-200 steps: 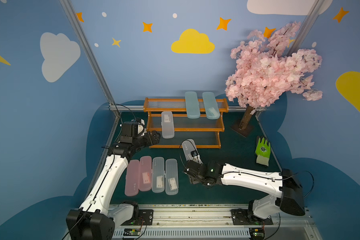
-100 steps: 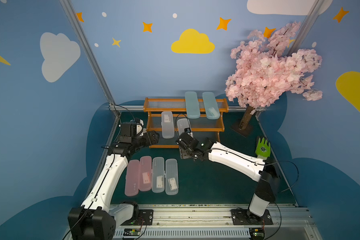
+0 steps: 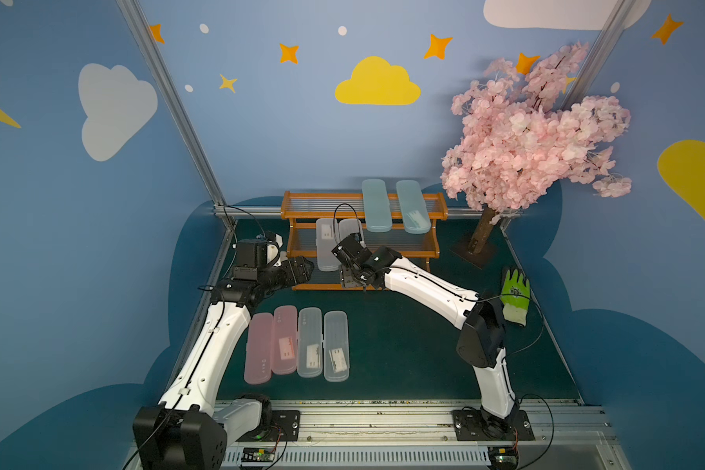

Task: Place the pencil cases on the shelf according to color
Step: Place the pencil case on the shelf.

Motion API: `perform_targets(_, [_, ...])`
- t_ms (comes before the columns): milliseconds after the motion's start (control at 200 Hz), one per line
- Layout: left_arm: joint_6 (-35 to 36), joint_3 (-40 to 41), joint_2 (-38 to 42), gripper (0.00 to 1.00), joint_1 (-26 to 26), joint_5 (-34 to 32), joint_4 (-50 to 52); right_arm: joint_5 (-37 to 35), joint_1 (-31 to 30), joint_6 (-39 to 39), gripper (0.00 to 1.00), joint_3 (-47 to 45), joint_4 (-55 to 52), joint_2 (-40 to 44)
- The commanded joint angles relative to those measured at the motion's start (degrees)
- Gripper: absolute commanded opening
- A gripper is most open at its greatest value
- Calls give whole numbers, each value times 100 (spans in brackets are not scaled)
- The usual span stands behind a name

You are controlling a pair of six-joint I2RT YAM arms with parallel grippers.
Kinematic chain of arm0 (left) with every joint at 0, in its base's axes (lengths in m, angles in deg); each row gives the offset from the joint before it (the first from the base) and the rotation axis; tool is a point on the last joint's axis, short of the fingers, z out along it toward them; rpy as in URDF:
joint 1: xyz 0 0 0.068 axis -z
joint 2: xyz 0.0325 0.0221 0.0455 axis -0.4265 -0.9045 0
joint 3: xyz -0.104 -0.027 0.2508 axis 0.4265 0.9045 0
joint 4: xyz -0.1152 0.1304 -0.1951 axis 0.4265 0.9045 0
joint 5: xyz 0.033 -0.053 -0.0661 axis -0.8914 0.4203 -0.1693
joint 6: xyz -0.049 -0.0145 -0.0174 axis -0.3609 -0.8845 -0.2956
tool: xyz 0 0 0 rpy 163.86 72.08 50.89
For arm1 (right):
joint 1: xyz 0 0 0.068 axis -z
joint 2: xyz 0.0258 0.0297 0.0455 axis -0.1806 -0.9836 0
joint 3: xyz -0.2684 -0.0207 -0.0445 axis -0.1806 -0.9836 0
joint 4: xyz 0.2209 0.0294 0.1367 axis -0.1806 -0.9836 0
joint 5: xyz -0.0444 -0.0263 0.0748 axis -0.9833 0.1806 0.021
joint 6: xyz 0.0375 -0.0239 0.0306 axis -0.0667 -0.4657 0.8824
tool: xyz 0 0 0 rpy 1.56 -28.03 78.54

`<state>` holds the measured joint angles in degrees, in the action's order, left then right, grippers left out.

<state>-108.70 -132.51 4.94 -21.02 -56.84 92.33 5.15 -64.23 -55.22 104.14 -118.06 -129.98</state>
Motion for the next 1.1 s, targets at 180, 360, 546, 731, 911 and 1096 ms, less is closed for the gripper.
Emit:
perform_targets(180, [-9,57,54,100,-27,254,-73,-19,186,-14,56,932,-266,-519])
perform_targets(360, [-25,66,61,100,-27,341,-83,206,292,25,64,1394,-349,-796])
perform_targets(546, [-49,104,89,100,-27,390,-107,283,355,92,85,1802,-503,-1004])
perform_targets(731, [-53,129,84,100,-27,439,-125,603,308,-44,91,1763,-435,-835])
perform_targets(911, [-74,173,82,100,-27,428,-167,412,101,-13,94,1510,-398,-470])
perform_targets(1096, [-57,200,111,100,-19,333,-157,275,-137,-22,97,1009,-366,20])
